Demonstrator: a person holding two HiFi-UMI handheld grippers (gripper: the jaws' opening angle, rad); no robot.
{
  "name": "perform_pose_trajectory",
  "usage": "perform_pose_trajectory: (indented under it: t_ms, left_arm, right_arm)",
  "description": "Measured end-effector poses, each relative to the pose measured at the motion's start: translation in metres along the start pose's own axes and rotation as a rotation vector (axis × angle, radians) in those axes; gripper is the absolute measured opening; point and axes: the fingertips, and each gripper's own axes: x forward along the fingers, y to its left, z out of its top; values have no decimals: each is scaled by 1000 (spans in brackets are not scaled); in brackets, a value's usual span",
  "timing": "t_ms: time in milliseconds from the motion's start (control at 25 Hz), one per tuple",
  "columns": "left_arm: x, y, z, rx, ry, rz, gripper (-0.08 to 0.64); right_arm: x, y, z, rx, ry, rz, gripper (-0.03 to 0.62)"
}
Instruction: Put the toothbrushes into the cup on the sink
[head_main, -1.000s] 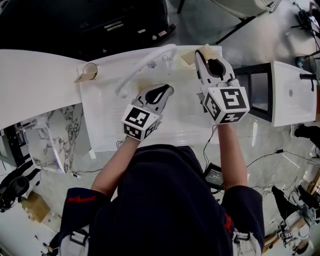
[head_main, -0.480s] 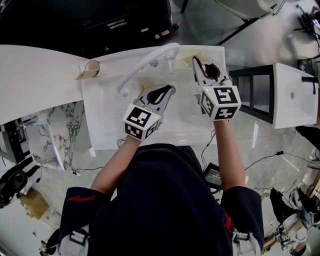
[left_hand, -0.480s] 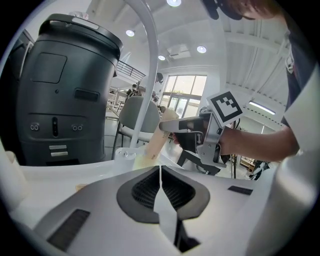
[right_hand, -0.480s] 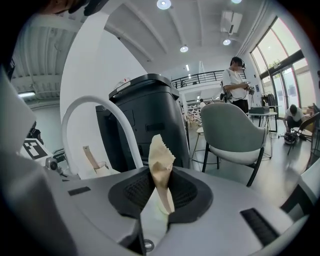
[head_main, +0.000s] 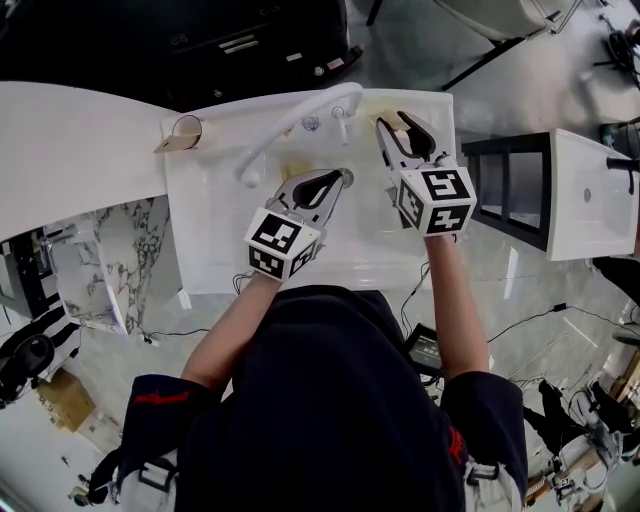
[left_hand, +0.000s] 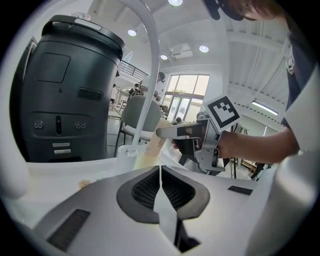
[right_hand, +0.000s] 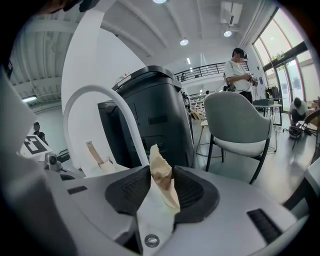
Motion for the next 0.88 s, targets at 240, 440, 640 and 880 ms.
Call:
perform_pose_trajectory:
  t_ms: [240,440,640,880]
  left_arm:
    - [-4,2,3,2,-2,17,23]
    - [-10,3,0,1,-3,26,23]
    - [-16,-2,-2,5,3,10,23]
    - [-30,-7,1,18,-11,-2,23]
  right_arm:
    - [0,0,0,14,1,19,160]
    - [-2,5,-4,16,13,35,169]
    - [-9,11,-5,26,15,39,173]
    - [-21,21,-4,35,8,23,175]
